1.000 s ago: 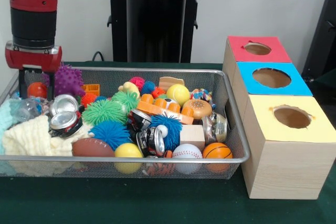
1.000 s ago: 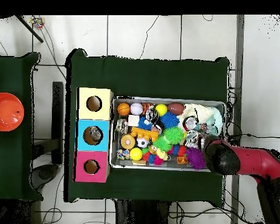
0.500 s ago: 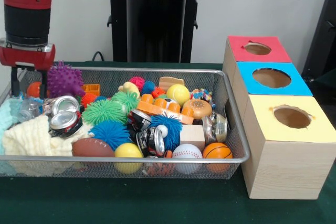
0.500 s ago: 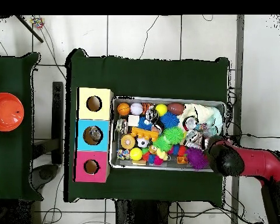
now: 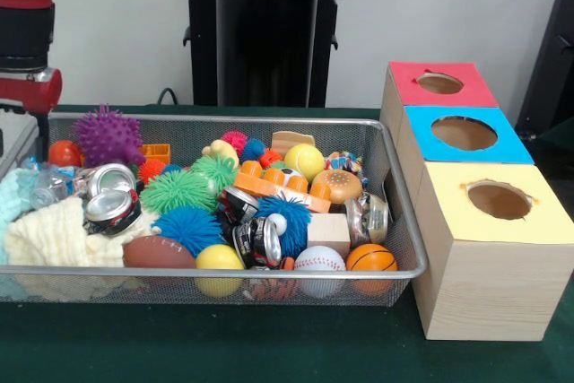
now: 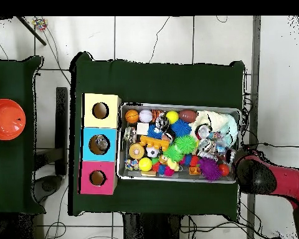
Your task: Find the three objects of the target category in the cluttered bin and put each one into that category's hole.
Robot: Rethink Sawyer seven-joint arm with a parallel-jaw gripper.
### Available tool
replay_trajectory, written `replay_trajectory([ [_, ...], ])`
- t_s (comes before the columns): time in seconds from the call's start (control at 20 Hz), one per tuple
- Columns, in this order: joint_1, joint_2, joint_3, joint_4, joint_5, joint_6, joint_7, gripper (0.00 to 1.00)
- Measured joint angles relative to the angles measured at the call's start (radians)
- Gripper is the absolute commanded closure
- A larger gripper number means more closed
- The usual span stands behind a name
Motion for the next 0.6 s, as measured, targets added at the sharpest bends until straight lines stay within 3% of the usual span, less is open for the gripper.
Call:
replay_trajectory([
  [0.6, -0.076, 0.054, 0.087, 0.012, 0.050, 0.000, 0.000, 0.00],
])
